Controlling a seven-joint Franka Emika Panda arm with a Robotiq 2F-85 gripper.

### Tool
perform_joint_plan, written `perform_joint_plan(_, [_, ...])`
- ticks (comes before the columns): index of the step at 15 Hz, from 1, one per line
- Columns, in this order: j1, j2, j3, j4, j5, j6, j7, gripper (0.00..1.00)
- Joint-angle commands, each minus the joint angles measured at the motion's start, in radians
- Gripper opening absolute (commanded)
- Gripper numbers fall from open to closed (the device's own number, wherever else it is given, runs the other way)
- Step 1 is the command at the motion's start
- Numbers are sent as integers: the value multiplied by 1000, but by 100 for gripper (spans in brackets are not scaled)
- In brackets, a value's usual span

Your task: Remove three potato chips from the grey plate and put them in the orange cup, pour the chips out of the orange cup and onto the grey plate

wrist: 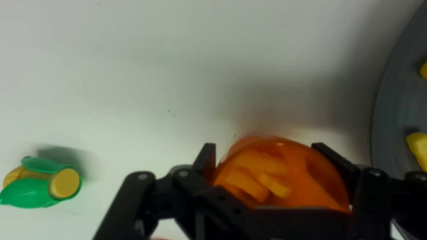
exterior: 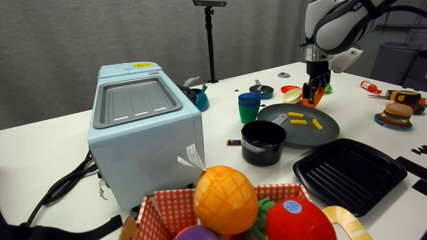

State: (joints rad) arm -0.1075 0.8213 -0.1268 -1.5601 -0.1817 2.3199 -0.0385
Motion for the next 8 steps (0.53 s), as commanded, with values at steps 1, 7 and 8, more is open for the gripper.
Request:
perform_joint_plan(1, [5, -5, 17, 35, 7, 22, -18, 49])
perform_joint_plan(7, [31, -83, 73, 3, 14, 106, -37, 49])
perform_joint_plan(8, [35, -102, 85, -13, 16, 122, -47, 49])
